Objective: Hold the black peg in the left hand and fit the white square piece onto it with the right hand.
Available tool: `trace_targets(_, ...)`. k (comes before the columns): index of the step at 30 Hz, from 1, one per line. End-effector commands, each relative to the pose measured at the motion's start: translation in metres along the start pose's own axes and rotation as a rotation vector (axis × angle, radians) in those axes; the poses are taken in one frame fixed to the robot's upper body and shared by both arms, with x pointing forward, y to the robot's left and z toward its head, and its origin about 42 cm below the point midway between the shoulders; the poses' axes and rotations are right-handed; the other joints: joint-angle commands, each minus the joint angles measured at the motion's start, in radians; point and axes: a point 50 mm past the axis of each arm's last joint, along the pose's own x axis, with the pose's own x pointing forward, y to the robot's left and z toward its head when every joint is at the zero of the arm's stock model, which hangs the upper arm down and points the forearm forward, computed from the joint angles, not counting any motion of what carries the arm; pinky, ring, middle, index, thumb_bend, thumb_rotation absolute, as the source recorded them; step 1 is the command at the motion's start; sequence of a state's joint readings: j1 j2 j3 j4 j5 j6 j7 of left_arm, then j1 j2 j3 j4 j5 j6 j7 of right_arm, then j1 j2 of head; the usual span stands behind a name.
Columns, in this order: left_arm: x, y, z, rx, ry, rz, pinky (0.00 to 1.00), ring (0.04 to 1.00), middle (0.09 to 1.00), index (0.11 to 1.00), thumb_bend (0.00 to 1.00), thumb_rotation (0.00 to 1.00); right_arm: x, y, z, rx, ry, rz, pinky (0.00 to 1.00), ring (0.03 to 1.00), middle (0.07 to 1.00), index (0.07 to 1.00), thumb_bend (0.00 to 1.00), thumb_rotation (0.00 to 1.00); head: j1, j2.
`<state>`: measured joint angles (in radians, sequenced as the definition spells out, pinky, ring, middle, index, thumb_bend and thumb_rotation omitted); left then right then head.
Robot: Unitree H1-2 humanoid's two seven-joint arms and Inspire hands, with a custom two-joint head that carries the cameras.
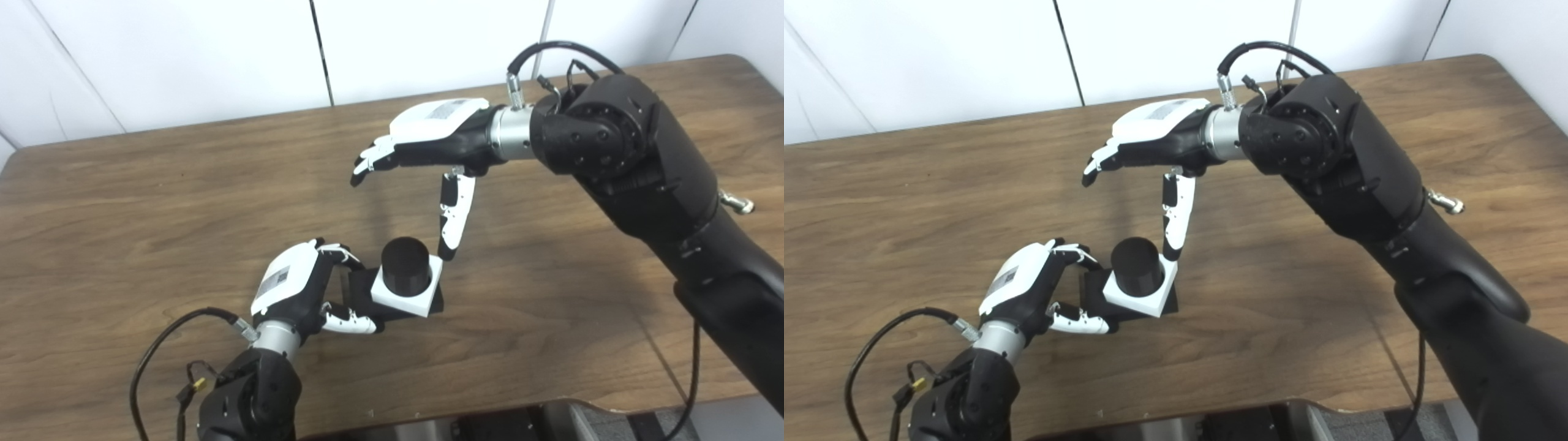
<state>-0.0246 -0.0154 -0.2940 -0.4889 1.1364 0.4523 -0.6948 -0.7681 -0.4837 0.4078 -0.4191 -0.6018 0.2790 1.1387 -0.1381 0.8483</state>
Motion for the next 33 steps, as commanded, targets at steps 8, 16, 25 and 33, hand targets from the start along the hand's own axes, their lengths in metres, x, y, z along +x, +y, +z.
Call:
trace_targets(8, 0.006, -0.002, 0.0, 0.023, -0.01, -0.044, 1.0, 0.967, 0.897, 0.858, 0.82, 0.37, -0.01, -0.016, 0.0, -0.033, 0.024, -0.08, 1.0, 0.973, 0.943, 0.915, 1.0, 0.28, 0.003, -0.001)
trace_targets(16, 0.006, 0.002, 0.001, -0.018, -0.02, -0.026, 1.0, 0.99, 0.933, 0.993, 0.92, 0.39, -0.011, -0.013, -0.002, -0.034, 0.019, -0.089, 1.0, 0.963, 0.937, 0.907, 1.0, 0.29, 0.007, -0.003)
trace_targets(25, 0.004, 0.002, 0.0, -0.008, -0.011, -0.01, 1.0, 1.0, 0.954, 1.0, 0.96, 0.42, -0.012, -0.013, -0.003, -0.038, 0.023, -0.091, 0.99, 0.965, 0.936, 0.897, 1.0, 0.29, 0.017, -0.008)
trace_targets(33, -0.005, 0.02, -0.003, -0.016, 0.003, 0.08, 1.0, 1.0, 0.962, 1.0, 1.0, 0.48, -0.019, -0.017, -0.01, -0.035, 0.076, -0.086, 1.0, 0.996, 0.969, 0.938, 1.0, 0.32, 0.028, -0.026)
